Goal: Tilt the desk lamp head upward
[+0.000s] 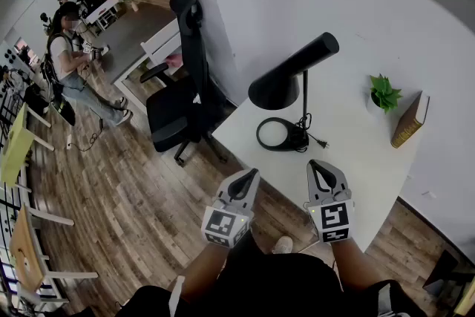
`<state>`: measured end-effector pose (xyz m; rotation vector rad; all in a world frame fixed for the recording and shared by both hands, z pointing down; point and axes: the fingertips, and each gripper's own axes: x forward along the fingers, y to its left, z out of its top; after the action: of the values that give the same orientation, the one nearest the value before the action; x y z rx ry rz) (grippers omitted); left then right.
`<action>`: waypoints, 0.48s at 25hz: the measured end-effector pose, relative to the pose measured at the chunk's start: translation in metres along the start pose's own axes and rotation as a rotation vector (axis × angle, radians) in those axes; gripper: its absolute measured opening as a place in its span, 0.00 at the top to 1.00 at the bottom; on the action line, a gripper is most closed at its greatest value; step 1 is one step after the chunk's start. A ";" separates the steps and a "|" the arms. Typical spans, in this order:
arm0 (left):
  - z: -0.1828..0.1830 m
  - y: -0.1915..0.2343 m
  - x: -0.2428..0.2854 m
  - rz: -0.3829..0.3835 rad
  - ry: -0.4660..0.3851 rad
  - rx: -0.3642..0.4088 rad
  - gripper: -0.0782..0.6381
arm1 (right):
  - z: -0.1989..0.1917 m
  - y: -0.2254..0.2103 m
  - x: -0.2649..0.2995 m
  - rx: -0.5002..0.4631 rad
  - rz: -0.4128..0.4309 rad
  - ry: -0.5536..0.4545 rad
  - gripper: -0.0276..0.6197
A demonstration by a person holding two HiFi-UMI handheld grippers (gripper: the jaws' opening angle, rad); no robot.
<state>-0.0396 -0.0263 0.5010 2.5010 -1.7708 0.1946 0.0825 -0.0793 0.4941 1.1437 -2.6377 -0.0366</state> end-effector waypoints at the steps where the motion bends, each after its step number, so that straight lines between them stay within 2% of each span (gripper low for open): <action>1: 0.000 0.001 0.000 0.002 0.001 -0.001 0.88 | 0.000 -0.002 0.001 0.000 -0.003 0.000 0.96; 12: 0.002 0.011 0.002 0.007 -0.008 -0.033 0.88 | 0.005 -0.010 0.004 0.002 -0.029 -0.005 0.96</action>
<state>-0.0495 -0.0322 0.4987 2.4764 -1.7715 0.1541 0.0856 -0.0893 0.4888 1.1845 -2.6257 -0.0426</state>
